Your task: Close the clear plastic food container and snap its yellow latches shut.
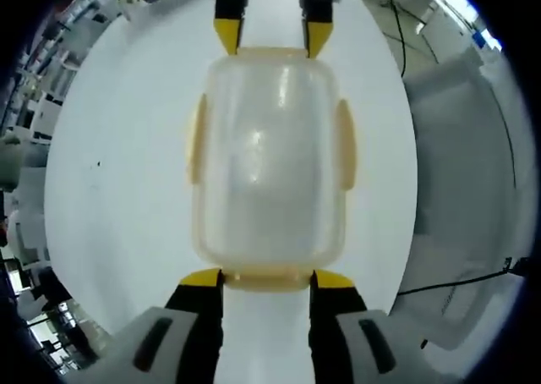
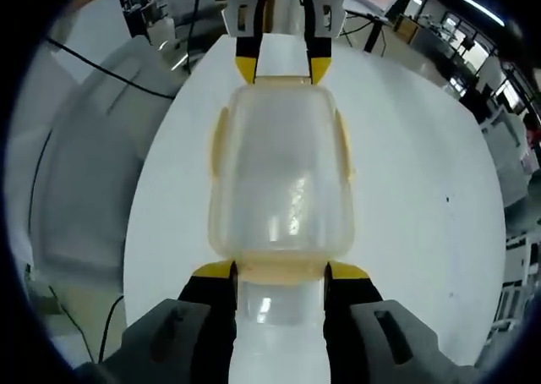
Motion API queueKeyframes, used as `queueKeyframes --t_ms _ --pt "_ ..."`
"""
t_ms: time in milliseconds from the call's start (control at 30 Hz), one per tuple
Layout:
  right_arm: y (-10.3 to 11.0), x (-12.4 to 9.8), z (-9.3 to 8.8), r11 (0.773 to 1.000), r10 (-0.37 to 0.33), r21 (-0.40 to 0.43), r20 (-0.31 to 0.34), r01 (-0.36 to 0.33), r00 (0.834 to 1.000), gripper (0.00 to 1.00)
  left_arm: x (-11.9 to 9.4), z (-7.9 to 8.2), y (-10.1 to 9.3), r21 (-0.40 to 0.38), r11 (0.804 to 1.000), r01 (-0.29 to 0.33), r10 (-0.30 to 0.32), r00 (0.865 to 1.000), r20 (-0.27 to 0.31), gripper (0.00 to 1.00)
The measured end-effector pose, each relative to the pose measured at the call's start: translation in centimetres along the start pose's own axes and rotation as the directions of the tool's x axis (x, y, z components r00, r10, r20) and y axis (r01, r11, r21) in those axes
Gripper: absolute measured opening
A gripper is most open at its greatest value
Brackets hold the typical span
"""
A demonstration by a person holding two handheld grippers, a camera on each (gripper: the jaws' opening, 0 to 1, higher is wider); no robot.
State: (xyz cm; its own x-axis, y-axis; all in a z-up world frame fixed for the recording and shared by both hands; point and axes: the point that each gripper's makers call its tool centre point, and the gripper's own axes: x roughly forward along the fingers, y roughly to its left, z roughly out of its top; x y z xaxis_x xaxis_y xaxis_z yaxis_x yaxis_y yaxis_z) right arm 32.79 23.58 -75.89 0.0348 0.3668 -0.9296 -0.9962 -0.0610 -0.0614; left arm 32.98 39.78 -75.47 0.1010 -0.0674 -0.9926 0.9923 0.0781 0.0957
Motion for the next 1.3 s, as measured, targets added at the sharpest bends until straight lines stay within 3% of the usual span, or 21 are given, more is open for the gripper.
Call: queueKeyframes --t_ms 533,967,1167,1300 --pt "-0.3 -1.6 -4.5 1.000 0.000 0.018 -0.012 0.000 1.000 0.36 1.6 4.8 0.5 0.021 1.000 0.022 -0.022 1.000 0.014 0.34" --pt "-0.7 -1.8 -8.8 1.000 0.005 0.024 -0.065 -0.004 0.998 0.36 3.2 8.8 0.6 0.022 0.999 0.045 -0.046 0.999 0.022 0.34" --pt "-0.7 -1.1 -10.2 0.999 0.021 0.038 -0.091 -0.018 0.996 0.36 3.8 9.7 0.6 0.033 0.998 0.056 -0.057 0.998 0.023 0.34" --pt "-0.7 -0.8 -10.2 0.999 0.026 0.044 -0.081 -0.022 0.996 0.37 4.0 9.6 0.6 0.036 0.997 0.063 -0.064 0.998 0.016 0.34"
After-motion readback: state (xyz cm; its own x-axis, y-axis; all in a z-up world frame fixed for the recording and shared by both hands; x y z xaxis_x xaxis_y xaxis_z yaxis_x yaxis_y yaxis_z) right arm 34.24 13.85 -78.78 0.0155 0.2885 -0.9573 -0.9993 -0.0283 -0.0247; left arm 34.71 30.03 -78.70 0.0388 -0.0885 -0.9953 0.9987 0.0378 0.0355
